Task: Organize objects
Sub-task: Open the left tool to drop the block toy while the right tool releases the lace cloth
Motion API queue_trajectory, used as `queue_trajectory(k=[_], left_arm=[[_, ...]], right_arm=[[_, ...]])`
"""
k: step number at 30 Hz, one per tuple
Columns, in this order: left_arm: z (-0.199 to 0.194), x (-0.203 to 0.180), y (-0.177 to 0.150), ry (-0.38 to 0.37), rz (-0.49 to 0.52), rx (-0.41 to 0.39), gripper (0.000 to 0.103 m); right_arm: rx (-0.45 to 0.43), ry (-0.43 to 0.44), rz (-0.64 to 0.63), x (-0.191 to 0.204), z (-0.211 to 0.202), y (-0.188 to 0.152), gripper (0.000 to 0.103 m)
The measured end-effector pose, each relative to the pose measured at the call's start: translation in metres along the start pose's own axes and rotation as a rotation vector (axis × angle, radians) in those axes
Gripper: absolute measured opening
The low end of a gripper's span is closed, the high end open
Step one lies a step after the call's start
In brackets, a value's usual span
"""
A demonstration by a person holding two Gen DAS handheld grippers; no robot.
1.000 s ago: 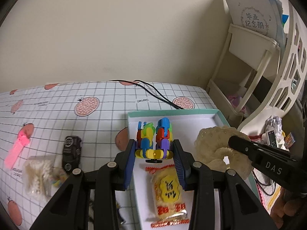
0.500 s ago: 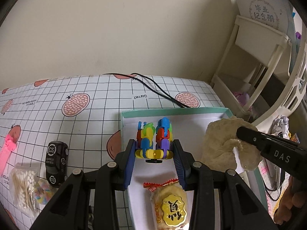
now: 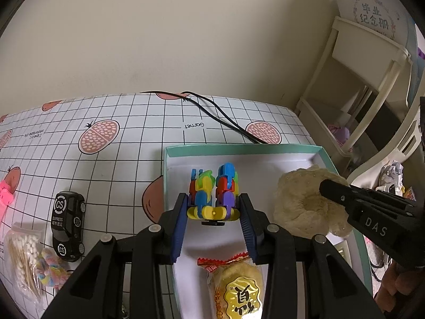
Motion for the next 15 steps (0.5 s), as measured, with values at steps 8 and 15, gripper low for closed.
queue_trajectory(k=[8,15], left_arm=[[0.0036,-0.0042,-0.0028,-0.006,-0.001,0.019,0.04],[0.0042,-0.0045,-0.0028,-0.008,-0.003,0.021,0.04]], right_arm=[[0.016,-0.012,-0.005,0.0011,0.0034,-0.0024,0.011],[0.028,-0.021,-0.012,0.0035,0.0049,-0.0042,0.012]])
Point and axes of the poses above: each gripper's, at about its wrist camera, not at the fingertips, and z roughly the way its jaws point, x to its left, y to its top, the point moved 5 cm from there along z, roughly the way its jaws point, and after that the axes turned 6 degrees about -y, right-handed, at the moved point
